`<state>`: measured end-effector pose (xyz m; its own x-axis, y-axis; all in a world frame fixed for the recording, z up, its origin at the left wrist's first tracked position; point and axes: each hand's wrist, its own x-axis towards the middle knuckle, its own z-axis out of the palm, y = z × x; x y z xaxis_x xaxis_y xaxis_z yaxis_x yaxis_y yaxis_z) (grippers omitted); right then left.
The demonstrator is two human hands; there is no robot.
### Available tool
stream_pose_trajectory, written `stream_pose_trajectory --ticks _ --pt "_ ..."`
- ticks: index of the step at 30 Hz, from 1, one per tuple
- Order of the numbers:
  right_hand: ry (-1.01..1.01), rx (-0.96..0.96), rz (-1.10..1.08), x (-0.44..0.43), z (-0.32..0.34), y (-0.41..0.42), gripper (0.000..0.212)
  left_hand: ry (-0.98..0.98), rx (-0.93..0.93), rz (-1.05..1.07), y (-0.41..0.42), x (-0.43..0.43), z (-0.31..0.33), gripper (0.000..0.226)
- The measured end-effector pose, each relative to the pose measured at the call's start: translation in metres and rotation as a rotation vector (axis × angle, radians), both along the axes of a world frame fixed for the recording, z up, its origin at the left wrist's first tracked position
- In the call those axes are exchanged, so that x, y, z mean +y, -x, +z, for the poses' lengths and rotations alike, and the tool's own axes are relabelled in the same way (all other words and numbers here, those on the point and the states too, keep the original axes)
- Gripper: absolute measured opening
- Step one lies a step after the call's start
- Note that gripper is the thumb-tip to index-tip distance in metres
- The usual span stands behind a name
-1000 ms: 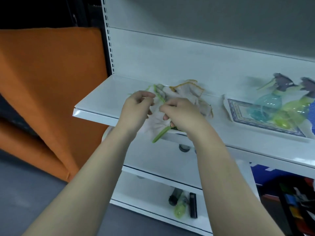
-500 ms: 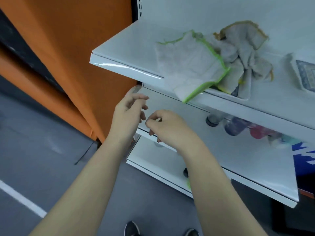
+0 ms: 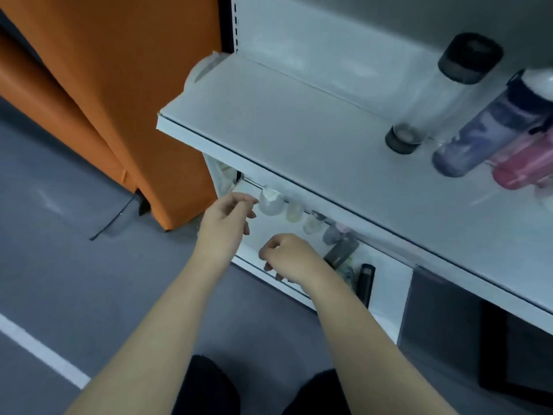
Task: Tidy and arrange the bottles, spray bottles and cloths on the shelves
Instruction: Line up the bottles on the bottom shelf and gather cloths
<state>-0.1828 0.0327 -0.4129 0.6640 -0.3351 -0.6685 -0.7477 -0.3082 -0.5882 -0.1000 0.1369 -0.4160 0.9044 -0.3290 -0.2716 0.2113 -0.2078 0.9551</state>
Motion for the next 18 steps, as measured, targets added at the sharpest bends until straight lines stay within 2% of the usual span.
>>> stream_pose_trajectory --ticks 5,12,18 --pt "-0.009 0.045 -0.016 -0.019 -0.112 0.011 0.022 -0.043 0.012 -0.075 0.006 -0.020 -0.106 0.020" --pt "0.160 0.110 0.133 -0.070 -0.271 -0.001 0.029 -0.096 -0.049 -0.207 -0.007 -0.068 -0.261 0.020" --pt "0.308 0.189 0.255 -0.133 -0.359 0.007 0.035 -0.160 -0.193 -0.414 -0.012 -0.126 -0.366 0.020"
